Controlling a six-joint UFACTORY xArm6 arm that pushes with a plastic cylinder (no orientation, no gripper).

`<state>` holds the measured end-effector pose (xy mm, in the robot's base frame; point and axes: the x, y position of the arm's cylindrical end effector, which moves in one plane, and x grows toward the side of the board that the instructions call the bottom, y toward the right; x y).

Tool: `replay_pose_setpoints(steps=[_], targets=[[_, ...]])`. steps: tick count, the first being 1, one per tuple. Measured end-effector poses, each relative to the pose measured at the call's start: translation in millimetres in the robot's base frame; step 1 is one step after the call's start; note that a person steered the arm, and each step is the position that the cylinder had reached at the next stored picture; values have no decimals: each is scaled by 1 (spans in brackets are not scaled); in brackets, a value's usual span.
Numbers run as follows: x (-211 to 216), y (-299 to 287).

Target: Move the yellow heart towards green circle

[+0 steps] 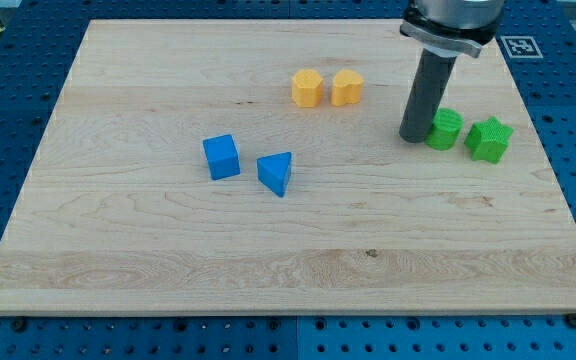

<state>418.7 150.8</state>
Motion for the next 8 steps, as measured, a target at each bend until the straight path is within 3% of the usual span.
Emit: replay_pose_setpoints(steps=[2,4,7,8], targets=[[0,5],[-1,-53],[-2,-47],[-30,-46]])
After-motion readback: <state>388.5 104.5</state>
